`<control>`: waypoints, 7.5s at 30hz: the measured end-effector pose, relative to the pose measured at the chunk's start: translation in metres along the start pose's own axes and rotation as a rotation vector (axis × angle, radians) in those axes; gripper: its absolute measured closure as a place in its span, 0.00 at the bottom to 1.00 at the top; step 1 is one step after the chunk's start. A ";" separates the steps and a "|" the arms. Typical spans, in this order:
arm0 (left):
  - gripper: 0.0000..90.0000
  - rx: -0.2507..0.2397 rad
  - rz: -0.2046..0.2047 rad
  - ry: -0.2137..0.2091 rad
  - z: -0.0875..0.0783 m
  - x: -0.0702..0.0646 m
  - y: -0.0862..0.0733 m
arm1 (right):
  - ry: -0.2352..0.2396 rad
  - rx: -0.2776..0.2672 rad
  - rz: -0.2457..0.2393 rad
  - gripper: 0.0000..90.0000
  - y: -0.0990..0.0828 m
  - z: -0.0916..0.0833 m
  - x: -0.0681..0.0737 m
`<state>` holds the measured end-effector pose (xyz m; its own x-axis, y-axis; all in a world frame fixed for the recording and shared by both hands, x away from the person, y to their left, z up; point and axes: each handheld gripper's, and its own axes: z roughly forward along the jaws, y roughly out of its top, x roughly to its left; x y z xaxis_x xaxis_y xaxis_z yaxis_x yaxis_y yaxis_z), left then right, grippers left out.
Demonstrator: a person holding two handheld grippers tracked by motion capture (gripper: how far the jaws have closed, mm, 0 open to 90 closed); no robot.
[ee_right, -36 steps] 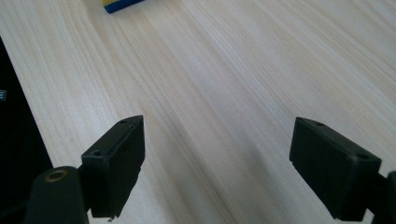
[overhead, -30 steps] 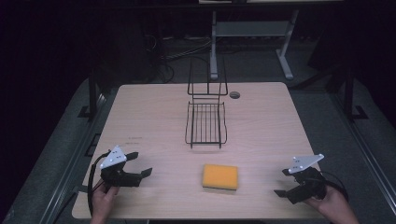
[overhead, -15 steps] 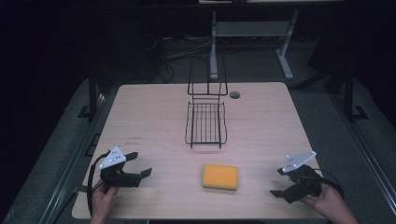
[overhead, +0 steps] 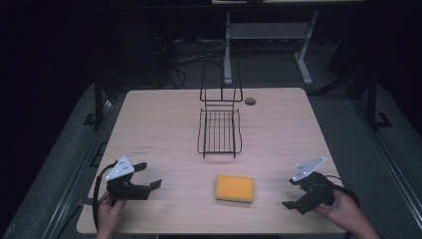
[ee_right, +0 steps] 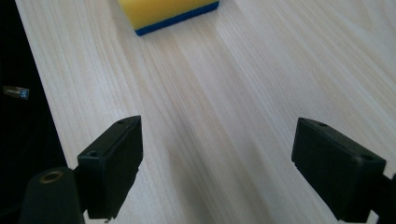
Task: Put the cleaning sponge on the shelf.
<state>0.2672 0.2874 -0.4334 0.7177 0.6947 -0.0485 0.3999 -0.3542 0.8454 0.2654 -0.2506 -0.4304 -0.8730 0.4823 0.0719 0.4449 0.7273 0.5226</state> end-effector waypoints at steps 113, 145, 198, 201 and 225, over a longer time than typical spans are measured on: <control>0.16 -0.019 -0.012 0.001 -0.003 0.004 0.000 | 0.177 0.133 -0.286 0.17 0.138 0.091 0.030; 0.16 -0.018 -0.012 -0.002 -0.004 0.005 0.000 | 0.161 0.165 -0.303 0.17 0.135 0.105 0.033; 0.16 -0.027 -0.014 0.003 -0.005 0.006 0.001 | 0.126 0.136 -0.327 0.24 0.157 0.081 0.021; 0.16 -0.028 -0.014 0.002 -0.004 0.006 0.001 | 0.124 0.134 -0.326 0.24 0.161 0.079 0.019; 0.16 -0.014 0.010 0.021 0.004 0.004 0.004 | 0.124 0.121 -0.320 0.24 0.188 0.067 -0.003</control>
<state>0.2739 0.2866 -0.4322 0.7092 0.7045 -0.0286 0.3845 -0.3525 0.8532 0.3652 -0.0822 -0.3891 -0.9862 0.1632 0.0274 0.1589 0.8880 0.4314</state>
